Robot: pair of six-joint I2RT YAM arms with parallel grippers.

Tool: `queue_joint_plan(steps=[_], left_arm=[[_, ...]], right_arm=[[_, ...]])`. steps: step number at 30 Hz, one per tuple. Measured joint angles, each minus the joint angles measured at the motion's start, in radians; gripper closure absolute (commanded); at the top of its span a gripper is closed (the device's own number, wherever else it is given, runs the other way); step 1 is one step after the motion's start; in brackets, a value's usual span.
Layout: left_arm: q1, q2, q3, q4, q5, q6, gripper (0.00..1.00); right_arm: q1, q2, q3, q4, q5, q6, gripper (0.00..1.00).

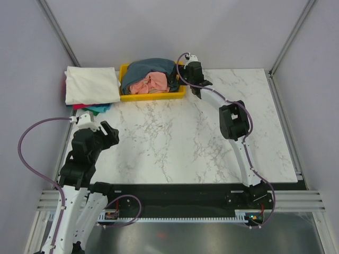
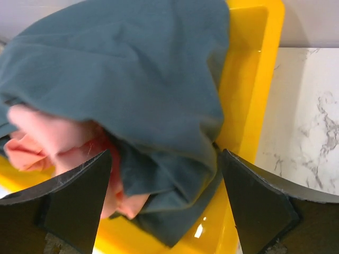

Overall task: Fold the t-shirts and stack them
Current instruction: Grab the tshirt from the pile

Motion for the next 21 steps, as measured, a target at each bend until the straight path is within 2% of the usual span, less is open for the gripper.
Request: queue_joint_plan(steps=[5, 7, 8, 10, 11, 14, 15, 16, 21], left_arm=[[0.0, 0.005, 0.0, 0.004, 0.002, 0.0, 0.24], [0.0, 0.007, 0.0, 0.006, 0.002, 0.0, 0.24], [0.0, 0.008, 0.0, 0.005, 0.002, 0.0, 0.24], [0.001, 0.012, 0.0, 0.006, 0.003, 0.0, 0.24], [0.002, 0.013, 0.0, 0.005, 0.004, 0.0, 0.24], [0.006, 0.016, 0.0, 0.006, 0.009, 0.0, 0.24], [0.007, 0.017, 0.0, 0.005, 0.01, 0.0, 0.25], [0.007, 0.017, 0.0, 0.006, 0.01, 0.0, 0.25], [0.013, 0.015, 0.0, 0.006, 0.017, 0.0, 0.25]], right_arm=[[0.008, 0.1, 0.127, 0.0, 0.055, -0.018, 0.09], [0.011, 0.127, 0.166, 0.003, 0.072, -0.023, 0.16], [0.013, 0.141, 0.184, 0.003, 0.077, -0.024, 0.29], [0.014, 0.165, 0.21, 0.004, 0.08, -0.024, 0.39], [0.014, 0.174, 0.216, 0.006, 0.082, -0.024, 0.51], [0.014, 0.191, 0.219, 0.017, 0.084, -0.025, 0.76], [0.014, 0.195, 0.219, 0.024, 0.082, -0.024, 0.95], [0.014, 0.196, 0.218, 0.029, 0.08, -0.03, 1.0], [0.018, 0.106, 0.012, 0.16, 0.066, -0.034, 1.0]])
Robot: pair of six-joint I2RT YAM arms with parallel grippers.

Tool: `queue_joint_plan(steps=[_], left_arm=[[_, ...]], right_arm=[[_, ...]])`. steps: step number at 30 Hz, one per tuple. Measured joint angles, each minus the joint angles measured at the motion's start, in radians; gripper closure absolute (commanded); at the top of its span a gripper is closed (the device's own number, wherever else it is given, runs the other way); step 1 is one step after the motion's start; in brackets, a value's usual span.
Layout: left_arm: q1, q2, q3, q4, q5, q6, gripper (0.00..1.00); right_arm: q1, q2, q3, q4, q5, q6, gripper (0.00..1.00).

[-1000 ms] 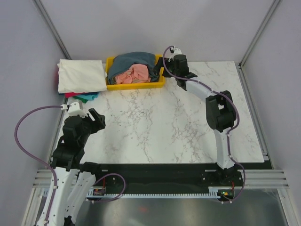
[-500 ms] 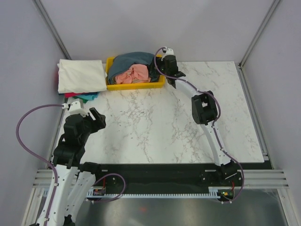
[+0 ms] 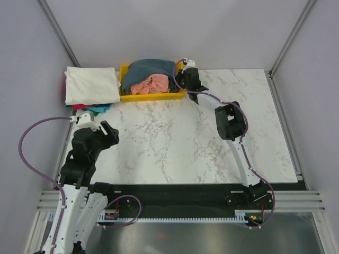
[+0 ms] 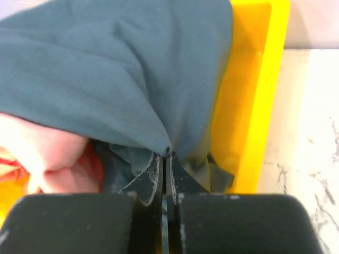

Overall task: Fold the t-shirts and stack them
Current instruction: Grab the tshirt from the pile, then move the tshirt to the center of the board

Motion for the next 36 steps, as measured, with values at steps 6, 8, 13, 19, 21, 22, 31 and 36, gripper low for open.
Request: queue_joint_plan(steps=[6, 8, 13, 19, 21, 22, 31, 36], left_arm=[[0.003, -0.029, 0.0, 0.0, 0.002, 0.0, 0.25], [0.003, -0.034, 0.0, 0.0, 0.006, 0.0, 0.25], [0.004, -0.05, 0.0, 0.0, 0.009, 0.0, 0.25], [0.005, -0.071, 0.0, 0.002, 0.011, 0.0, 0.25], [0.005, -0.072, 0.0, 0.003, 0.016, 0.001, 0.25], [0.005, -0.072, 0.0, 0.005, 0.02, 0.001, 0.25], [0.005, -0.004, 0.0, 0.02, 0.123, 0.02, 0.27], [0.005, 0.05, 0.0, 0.025, 0.19, 0.027, 0.3]], right_arm=[[0.017, -0.055, 0.191, -0.117, 0.001, -0.097, 1.0], [0.031, -0.119, 0.234, -0.151, 0.004, -0.135, 1.0], [0.088, -0.45, 0.156, -0.192, 0.025, -0.216, 1.0], [0.096, -1.098, -0.352, -0.144, 0.168, -0.257, 0.1], [0.085, -1.255, -0.514, -0.17, 0.256, -0.248, 0.02], [0.083, -1.322, -0.595, -0.205, 0.319, -0.236, 0.02], [0.024, -1.514, -1.022, -0.752, 0.656, -0.031, 0.02], [0.022, -1.668, -1.068, -0.842, 0.597, 0.083, 0.02]])
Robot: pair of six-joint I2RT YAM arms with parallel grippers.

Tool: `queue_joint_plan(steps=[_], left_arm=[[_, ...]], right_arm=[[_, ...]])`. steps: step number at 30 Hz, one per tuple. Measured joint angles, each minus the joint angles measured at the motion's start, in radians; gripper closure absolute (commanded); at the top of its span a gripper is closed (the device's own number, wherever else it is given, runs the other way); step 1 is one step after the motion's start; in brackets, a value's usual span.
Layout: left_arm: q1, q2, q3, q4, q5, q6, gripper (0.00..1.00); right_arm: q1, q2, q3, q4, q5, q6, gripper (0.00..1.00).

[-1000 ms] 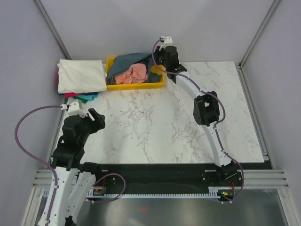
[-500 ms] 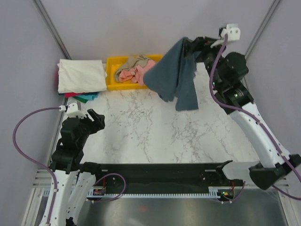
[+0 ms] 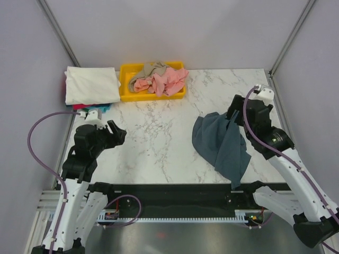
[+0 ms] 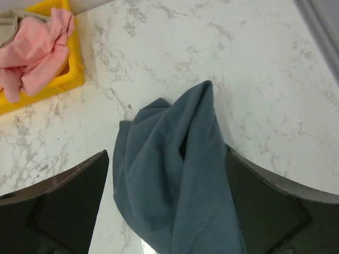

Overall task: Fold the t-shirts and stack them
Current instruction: Move the tshirt to the center of the board, then flatten the tshirt out

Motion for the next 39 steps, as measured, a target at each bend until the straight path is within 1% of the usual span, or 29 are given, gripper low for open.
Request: queue_joint_plan(steps=[2, 4, 7, 9, 12, 14, 16, 18, 21, 23, 24, 25, 27, 28, 29, 30, 31, 32, 33, 36, 39], left_arm=[[0.0, 0.019, 0.0, 0.004, 0.027, 0.003, 0.31], [0.0, 0.042, 0.0, 0.007, 0.049, 0.007, 0.31], [0.0, 0.062, 0.0, 0.008, 0.069, 0.01, 0.31], [0.0, 0.065, 0.0, 0.01, 0.078, 0.01, 0.31], [0.0, 0.061, 0.0, 0.015, 0.086, 0.01, 0.31], [0.0, 0.061, 0.0, 0.02, 0.097, 0.011, 0.31], [0.0, 0.061, 0.0, 0.024, 0.101, 0.011, 0.31], [0.0, 0.061, 0.0, 0.028, 0.104, 0.011, 0.31], [0.0, 0.061, 0.0, 0.029, 0.108, 0.011, 0.31], [0.0, 0.059, 0.0, 0.029, 0.108, 0.011, 0.31], [0.0, 0.058, 0.0, 0.029, 0.109, 0.011, 0.31], [0.0, 0.055, 0.0, 0.029, 0.109, 0.011, 0.31], [0.0, 0.05, 0.0, 0.03, 0.111, 0.011, 0.31], [0.0, 0.047, 0.0, 0.032, 0.114, 0.011, 0.31], [0.0, 0.045, 0.0, 0.033, 0.116, 0.011, 0.3], [0.0, 0.042, 0.0, 0.035, 0.118, 0.011, 0.3], [0.0, 0.04, 0.0, 0.035, 0.121, 0.011, 0.3], [0.0, 0.037, 0.0, 0.036, 0.123, 0.011, 0.3], [0.0, 0.035, 0.0, 0.036, 0.124, 0.011, 0.3], [0.0, 0.026, 0.0, 0.036, 0.124, 0.011, 0.3], [0.0, 0.014, 0.0, 0.036, 0.124, 0.011, 0.3]], right_arm=[[0.001, -0.018, -0.055, 0.015, -0.046, 0.041, 0.02], [0.003, 0.01, -0.135, 0.024, -0.096, 0.074, 0.02], [0.017, 0.115, -0.235, 0.032, -0.177, 0.1, 0.02], [0.043, 0.176, -0.26, 0.034, -0.22, 0.107, 0.02], [0.103, 0.257, -0.237, 0.053, -0.249, 0.109, 0.02], [0.136, 0.334, -0.19, 0.072, -0.264, 0.109, 0.05], [0.155, 0.421, -0.134, 0.096, -0.269, 0.109, 0.08], [0.169, 0.504, -0.092, 0.115, -0.271, 0.11, 0.09], [0.193, 0.614, -0.057, 0.128, -0.269, 0.11, 0.11], [0.205, 0.68, -0.046, 0.129, -0.267, 0.11, 0.16], [0.21, 0.708, -0.042, 0.128, -0.264, 0.109, 0.21], [0.212, 0.735, -0.039, 0.127, -0.263, 0.108, 0.34], [0.214, 0.779, -0.034, 0.124, -0.26, 0.104, 0.48], [0.214, 0.791, -0.027, 0.123, -0.264, 0.108, 0.61], [0.214, 0.796, -0.014, 0.124, -0.261, 0.102, 0.67], [0.214, 0.801, -0.004, 0.124, -0.26, 0.101, 0.83], [0.215, 0.811, 0.005, 0.123, -0.258, 0.096, 0.91], [0.217, 0.82, 0.014, 0.121, -0.258, 0.094, 0.97], [0.221, 0.832, 0.033, 0.111, -0.259, 0.092, 1.0], [0.247, 0.846, 0.089, 0.088, -0.276, 0.067, 1.0], [0.308, 0.839, 0.227, 0.014, -0.298, 0.029, 1.0]])
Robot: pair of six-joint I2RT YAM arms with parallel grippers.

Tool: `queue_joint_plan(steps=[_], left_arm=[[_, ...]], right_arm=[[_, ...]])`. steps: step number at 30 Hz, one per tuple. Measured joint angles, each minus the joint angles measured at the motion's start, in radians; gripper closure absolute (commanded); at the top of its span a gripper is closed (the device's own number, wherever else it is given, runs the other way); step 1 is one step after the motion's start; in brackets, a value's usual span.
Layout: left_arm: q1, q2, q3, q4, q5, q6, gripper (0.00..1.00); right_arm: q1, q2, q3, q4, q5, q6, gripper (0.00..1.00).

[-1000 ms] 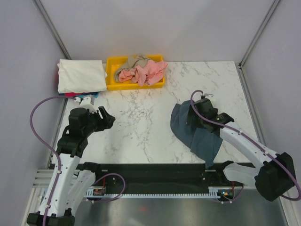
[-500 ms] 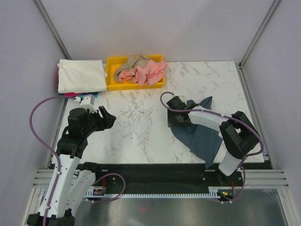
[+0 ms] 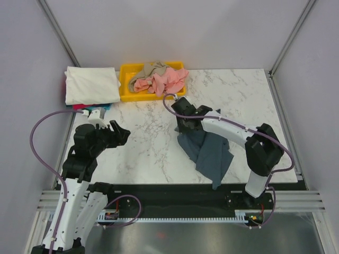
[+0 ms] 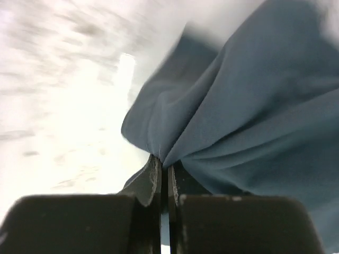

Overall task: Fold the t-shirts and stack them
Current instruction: Flatten the tshirt out

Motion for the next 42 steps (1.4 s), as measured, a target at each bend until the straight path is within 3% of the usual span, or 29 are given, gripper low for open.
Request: queue_joint_plan(steps=[5, 7, 8, 9, 12, 18, 22, 25, 28, 34, 37, 42], left_arm=[[0.0, -0.022, 0.0, 0.0, -0.003, 0.0, 0.29], [0.0, -0.023, 0.0, 0.0, -0.007, 0.0, 0.29], [0.0, -0.023, 0.0, 0.0, -0.008, 0.0, 0.29], [0.0, -0.023, 0.0, 0.0, -0.011, 0.0, 0.29], [0.0, -0.021, 0.0, 0.0, -0.018, 0.001, 0.28], [0.0, 0.016, 0.0, 0.0, -0.018, 0.001, 0.3], [0.0, 0.072, 0.0, -0.001, -0.011, 0.004, 0.3], [0.0, 0.095, 0.0, -0.004, -0.009, 0.008, 0.3], [0.0, 0.087, 0.0, -0.003, -0.011, 0.01, 0.3], [0.0, 0.066, 0.0, -0.006, -0.036, 0.011, 0.27], [0.0, 0.043, 0.0, -0.016, -0.102, 0.011, 0.24], [0.007, -0.051, 0.0, -0.04, -0.24, 0.005, 0.19]], right_arm=[[0.082, -0.128, 0.185, -0.011, -0.045, -0.013, 0.94], [0.089, -0.231, 0.17, -0.011, -0.067, -0.002, 0.69], [0.086, -0.283, 0.136, -0.006, -0.071, 0.01, 0.5], [0.083, -0.338, 0.081, 0.006, -0.074, 0.023, 0.24], [0.075, -0.476, -0.151, 0.016, -0.111, 0.043, 0.1], [0.075, -0.605, -0.462, -0.072, -0.151, 0.083, 0.04], [0.074, -0.715, -0.479, -0.112, -0.117, 0.085, 0.1], [0.092, -0.706, -0.417, -0.103, -0.118, 0.076, 0.14], [0.168, -0.618, -0.308, -0.086, -0.094, 0.064, 0.19], [0.395, -0.259, 0.018, -0.041, 0.002, 0.039, 0.35], [0.477, -0.052, 0.172, -0.046, 0.056, 0.047, 0.38], [0.532, 0.164, 0.265, -0.09, 0.106, 0.077, 0.44]])
